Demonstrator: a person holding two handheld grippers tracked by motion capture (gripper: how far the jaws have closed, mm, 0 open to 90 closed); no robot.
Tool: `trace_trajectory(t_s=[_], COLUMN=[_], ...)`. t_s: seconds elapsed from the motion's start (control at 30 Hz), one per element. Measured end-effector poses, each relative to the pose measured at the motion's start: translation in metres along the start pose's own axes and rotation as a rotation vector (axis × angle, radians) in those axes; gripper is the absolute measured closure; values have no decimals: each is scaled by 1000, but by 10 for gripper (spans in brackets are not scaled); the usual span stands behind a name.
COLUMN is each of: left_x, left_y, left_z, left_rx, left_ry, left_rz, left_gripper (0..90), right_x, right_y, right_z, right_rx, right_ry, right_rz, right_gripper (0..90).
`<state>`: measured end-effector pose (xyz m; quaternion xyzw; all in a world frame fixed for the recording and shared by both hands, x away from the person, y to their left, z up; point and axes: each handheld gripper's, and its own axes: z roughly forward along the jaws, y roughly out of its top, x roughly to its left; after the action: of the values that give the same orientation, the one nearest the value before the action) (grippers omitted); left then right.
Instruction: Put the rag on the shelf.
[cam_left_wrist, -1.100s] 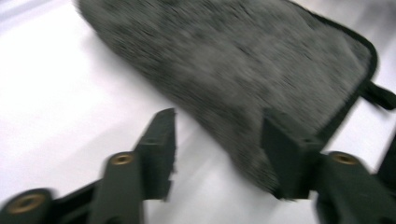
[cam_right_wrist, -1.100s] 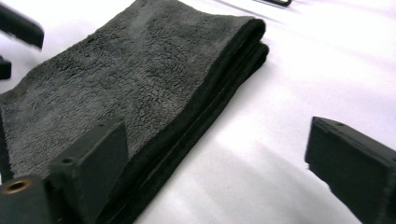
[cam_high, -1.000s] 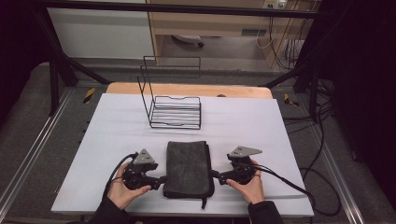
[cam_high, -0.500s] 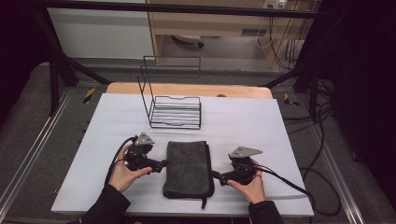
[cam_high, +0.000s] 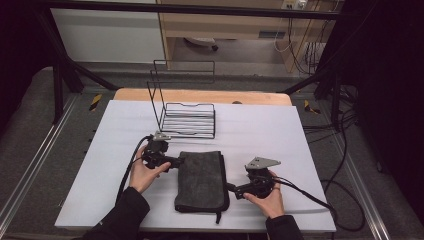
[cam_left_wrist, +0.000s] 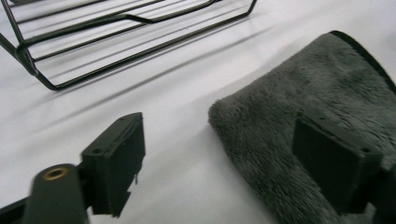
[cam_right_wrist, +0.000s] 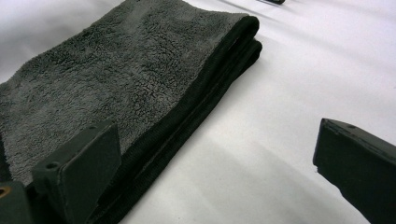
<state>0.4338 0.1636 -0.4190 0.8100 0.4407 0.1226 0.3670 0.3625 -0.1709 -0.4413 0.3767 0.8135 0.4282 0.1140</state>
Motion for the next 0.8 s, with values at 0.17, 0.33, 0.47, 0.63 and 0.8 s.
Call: trace_trajectory(t_s=[0.17, 0.33, 0.47, 0.63, 0.8], left_x=[3, 2, -1, -3, -7], left_y=[-2, -3, -4, -5, -8], left_z=[13, 22, 26, 27, 28], left_rx=[41, 48, 51, 60, 50], left_ry=[-1, -32, -37, -59, -55], left_rz=[-12, -35, -33, -39, -31], left_gripper=[337, 454, 530, 641, 713], right_x=[0, 0, -1, -2, -4], right_y=[0, -1, 0, 1, 4], right_z=[1, 2, 3, 3, 5], right_rx=[9, 13, 14, 7, -1], right_ry=[2, 3, 7, 11, 12], right_rz=[4, 5, 6, 14, 35], right_gripper=[18, 22, 25, 36, 47])
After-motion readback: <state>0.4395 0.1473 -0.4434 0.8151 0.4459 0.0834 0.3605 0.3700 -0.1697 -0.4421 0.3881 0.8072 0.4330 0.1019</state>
